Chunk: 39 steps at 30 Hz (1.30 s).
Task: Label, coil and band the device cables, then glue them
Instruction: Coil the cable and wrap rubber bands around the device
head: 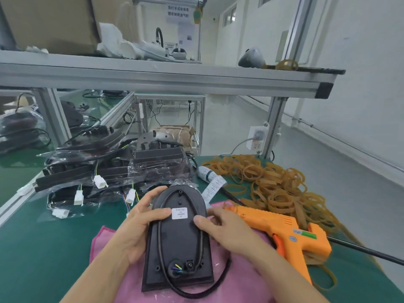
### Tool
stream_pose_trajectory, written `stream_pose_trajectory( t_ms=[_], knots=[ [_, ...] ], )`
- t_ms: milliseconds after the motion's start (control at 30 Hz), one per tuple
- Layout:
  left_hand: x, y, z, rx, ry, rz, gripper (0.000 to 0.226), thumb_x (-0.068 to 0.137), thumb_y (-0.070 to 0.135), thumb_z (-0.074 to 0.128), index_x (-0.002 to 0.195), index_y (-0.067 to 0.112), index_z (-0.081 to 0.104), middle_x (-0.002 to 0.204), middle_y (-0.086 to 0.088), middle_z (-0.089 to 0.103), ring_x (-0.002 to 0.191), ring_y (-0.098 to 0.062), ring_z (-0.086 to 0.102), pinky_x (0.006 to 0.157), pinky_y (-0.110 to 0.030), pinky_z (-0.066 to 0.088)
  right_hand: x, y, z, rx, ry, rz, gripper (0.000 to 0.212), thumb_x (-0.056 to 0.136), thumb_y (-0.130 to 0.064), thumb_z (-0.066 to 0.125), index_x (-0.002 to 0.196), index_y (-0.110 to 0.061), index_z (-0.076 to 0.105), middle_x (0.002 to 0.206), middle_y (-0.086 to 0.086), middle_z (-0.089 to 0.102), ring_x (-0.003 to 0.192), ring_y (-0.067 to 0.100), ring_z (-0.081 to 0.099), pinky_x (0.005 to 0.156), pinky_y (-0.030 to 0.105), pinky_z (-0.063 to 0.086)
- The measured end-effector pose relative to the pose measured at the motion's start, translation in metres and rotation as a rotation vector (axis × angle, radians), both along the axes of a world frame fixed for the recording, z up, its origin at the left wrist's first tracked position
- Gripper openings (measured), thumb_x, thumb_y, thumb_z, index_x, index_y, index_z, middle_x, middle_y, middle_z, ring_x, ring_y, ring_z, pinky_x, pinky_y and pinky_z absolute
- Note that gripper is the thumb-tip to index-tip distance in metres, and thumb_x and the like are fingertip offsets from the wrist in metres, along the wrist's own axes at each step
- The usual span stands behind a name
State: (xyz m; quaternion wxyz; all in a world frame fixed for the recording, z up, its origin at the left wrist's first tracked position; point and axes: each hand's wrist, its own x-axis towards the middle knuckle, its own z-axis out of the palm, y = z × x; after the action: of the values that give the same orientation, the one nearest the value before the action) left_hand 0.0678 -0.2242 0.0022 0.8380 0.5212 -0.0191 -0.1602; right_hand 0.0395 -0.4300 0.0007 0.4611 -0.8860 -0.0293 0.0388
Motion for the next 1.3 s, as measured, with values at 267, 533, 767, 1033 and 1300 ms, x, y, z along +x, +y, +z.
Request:
stream_pose_trajectory(
  t_ms=[267, 533, 767, 1033, 1300],
  knots=[
    [0.000, 0.001, -0.004, -0.041, -0.015, -0.004, 0.057, 0.061, -0.004, 0.064, 0.111, 0.024, 0.070, 0.093, -0.017, 0.072, 0.063, -0.028, 0.069, 0.055, -0.035, 0.059, 0.060, -0.078, 0.026, -1.081, -0.068, -0.443, 0.022, 0.092, -0.016, 0.054, 0.110, -0.013, 0.066, 0.116, 0.008, 0.061, 0.108, 0.027, 0.058, 0.075, 0.032, 0.047],
    [-0.005, 0.002, -0.002, -0.088, -0.014, -0.018, 0.063, 0.060, -0.009, 0.061, 0.113, 0.023, 0.068, 0.097, -0.021, 0.072, 0.062, -0.030, 0.069, 0.057, -0.040, 0.060, 0.076, -0.098, 0.016, -0.799, -0.029, -0.486, 0.007, 0.085, -0.022, 0.059, 0.083, -0.017, 0.064, 0.091, 0.002, 0.067, 0.082, 0.022, 0.063, 0.058, 0.026, 0.042],
    [-0.004, 0.004, 0.000, -0.047, -0.058, -0.078, 0.075, 0.050, -0.008, 0.067, 0.123, 0.011, 0.064, 0.103, -0.025, 0.069, 0.073, -0.032, 0.070, 0.066, -0.038, 0.060, 0.054, -0.062, 0.033, 0.417, -0.165, -0.405, 0.011, 0.092, -0.012, 0.053, 0.082, -0.010, 0.058, 0.058, -0.002, 0.063, 0.051, 0.011, 0.057, 0.058, 0.027, 0.045],
    [-0.006, 0.005, -0.001, -0.100, -0.089, -0.073, 0.077, 0.046, -0.015, 0.063, 0.115, 0.018, 0.069, 0.100, -0.018, 0.072, 0.076, -0.028, 0.070, 0.066, -0.036, 0.059, 0.042, -0.030, 0.027, 1.114, 0.225, -0.041, 0.041, 0.091, -0.004, 0.028, 0.116, -0.005, 0.061, 0.103, 0.009, 0.073, 0.083, 0.028, 0.072, 0.058, 0.031, 0.058],
    [-0.012, 0.004, 0.001, -0.176, -0.122, -0.104, 0.076, 0.050, -0.014, 0.061, 0.117, 0.020, 0.068, 0.100, -0.016, 0.071, 0.074, -0.027, 0.069, 0.069, -0.036, 0.060, 0.054, -0.043, 0.034, 0.607, 0.239, -0.014, 0.031, 0.079, -0.031, 0.070, 0.105, -0.015, 0.068, 0.126, 0.010, 0.064, 0.091, 0.028, 0.071, 0.079, 0.035, 0.058]
  ],
)
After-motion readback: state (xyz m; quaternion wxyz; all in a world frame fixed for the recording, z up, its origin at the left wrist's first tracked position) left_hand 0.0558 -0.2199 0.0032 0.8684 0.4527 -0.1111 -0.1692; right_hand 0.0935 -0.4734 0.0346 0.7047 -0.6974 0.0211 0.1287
